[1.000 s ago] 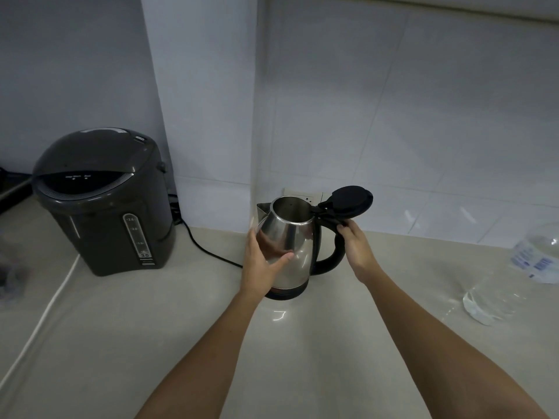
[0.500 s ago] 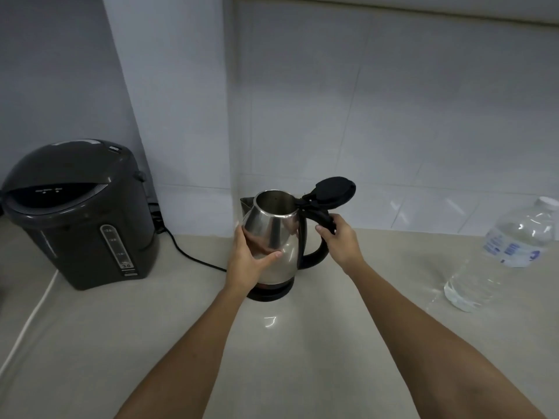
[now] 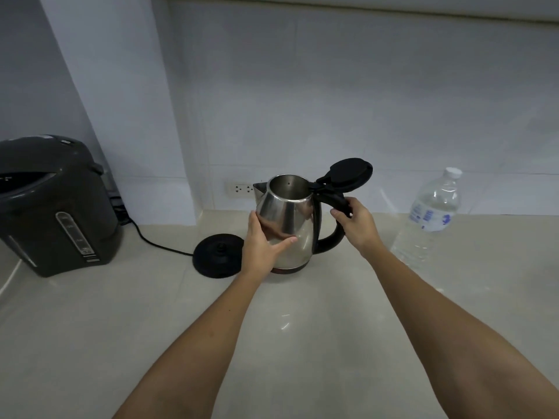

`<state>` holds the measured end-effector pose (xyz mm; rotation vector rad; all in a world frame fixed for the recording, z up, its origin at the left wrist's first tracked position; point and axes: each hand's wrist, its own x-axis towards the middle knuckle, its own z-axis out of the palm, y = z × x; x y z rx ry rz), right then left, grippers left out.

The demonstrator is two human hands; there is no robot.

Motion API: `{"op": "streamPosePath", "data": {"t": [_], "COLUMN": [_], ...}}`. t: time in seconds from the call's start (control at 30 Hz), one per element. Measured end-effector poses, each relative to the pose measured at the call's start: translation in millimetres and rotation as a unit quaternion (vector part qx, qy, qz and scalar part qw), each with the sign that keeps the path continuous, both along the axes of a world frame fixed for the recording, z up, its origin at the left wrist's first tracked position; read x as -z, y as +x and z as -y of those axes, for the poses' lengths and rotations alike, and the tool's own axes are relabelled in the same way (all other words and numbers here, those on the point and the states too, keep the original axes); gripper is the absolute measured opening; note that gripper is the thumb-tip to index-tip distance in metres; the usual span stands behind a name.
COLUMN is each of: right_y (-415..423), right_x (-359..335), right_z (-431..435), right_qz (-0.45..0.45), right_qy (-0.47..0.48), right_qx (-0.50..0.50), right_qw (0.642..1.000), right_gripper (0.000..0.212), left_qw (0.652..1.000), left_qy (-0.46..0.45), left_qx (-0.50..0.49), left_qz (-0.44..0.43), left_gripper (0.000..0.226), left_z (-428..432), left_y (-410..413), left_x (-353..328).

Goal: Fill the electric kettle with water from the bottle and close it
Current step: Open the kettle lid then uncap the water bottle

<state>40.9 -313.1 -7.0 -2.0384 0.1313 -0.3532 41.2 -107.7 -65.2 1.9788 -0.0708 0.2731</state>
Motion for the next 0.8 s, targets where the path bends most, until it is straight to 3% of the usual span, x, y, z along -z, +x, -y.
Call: {"op": "streamPosePath", "data": {"t": [0.33,0.67,0.8], "right_y": [-56.8,-70.8,-68.4], "right_x": [35.4,63.0,62.5], "right_z": [81.8,98.9,100.5], "right_qz": [-0.035,-0.058,-0.060], "right_qy": [0.004,0.016,-0.005], "right_qx": [0.001,-0.022,-0.032], "right_qw": [0.999,0.998,0.998], "right_gripper": [0.031,0.032,0.031], "left_qw": [0.999,0.993,0.989], "left_qy": [0.005,0.021,0.050], "left_qx": [-0.003,-0.014,-0.008], "left_qz": [-0.049,-0.112,-0.137], "left_gripper": [0.095,0.094,0.083], "left_z": [82.2,95.6,92.9], "left_y": [-64.9,-82.1,-77.0], "left_x": [30.7,46.2,41.9]}}
